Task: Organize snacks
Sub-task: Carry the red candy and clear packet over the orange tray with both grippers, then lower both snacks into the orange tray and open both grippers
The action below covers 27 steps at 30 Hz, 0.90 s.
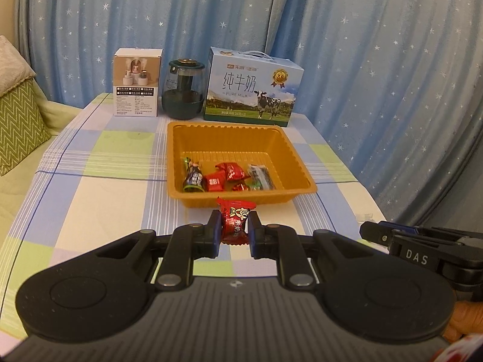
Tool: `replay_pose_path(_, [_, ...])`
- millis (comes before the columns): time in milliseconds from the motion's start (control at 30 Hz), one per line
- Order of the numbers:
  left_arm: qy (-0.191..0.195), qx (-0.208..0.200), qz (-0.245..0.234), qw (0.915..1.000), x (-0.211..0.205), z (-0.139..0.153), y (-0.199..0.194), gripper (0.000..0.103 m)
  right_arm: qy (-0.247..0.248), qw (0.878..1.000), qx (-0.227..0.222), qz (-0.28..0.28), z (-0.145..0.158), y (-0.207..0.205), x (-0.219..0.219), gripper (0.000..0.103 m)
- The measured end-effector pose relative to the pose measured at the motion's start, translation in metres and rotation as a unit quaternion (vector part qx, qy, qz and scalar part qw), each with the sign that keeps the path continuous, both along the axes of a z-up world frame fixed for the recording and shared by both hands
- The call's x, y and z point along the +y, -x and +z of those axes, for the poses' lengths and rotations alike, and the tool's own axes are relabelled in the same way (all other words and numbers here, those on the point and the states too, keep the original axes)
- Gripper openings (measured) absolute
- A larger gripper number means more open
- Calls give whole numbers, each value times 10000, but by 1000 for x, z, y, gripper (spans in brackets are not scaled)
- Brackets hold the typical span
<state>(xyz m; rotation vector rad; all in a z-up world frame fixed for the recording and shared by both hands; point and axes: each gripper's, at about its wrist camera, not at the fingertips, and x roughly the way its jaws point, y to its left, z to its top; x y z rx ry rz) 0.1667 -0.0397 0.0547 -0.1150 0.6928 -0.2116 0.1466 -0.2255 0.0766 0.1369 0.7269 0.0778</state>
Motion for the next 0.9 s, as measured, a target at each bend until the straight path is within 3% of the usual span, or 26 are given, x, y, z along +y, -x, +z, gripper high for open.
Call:
replay_pose_path(400, [-72, 102, -24, 9999, -3, -5, -60, 16, -474, 9984, 214, 239, -5, -68, -4, 21])
replay_pose_path(900, [-99, 173, -129, 9997, -7, -8, -125, 16, -376, 9983, 208, 381, 0, -142, -5, 21])
